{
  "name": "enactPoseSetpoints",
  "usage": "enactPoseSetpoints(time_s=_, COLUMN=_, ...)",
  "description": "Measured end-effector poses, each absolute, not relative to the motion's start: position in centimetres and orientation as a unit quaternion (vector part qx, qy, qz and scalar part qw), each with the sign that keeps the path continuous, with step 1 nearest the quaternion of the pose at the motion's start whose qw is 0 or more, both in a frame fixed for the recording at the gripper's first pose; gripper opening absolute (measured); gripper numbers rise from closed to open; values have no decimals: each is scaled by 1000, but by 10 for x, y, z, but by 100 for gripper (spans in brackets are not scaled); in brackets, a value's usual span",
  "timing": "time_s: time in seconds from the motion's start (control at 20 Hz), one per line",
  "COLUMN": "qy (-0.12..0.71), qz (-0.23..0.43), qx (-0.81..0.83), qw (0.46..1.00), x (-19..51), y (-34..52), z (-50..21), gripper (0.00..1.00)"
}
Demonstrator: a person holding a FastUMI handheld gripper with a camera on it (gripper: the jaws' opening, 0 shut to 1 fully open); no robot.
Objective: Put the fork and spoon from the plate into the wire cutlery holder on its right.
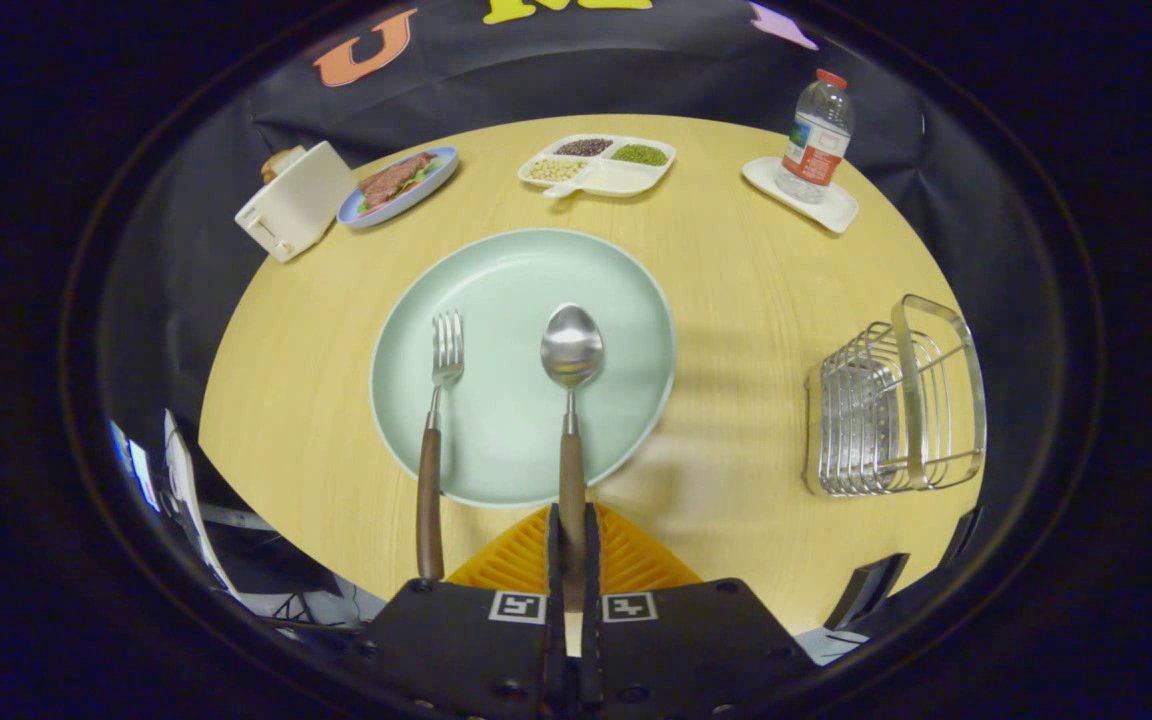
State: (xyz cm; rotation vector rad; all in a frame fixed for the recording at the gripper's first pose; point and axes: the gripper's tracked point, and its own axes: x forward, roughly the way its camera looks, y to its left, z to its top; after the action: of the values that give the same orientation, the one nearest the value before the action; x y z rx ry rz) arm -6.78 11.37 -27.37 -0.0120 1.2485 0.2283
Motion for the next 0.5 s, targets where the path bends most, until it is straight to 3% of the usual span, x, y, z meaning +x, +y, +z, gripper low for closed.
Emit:
enactPoseSetpoints(time_s=0.1, qy=576, qz=111, qx=0, qw=810, x=-69, y=114, z=-268, gripper=0)
enactPoseSetpoints(time_s=0.5, qy=552, qz=119, qx=32, qw=824, x=-68, y=108, z=-220, gripper=0)
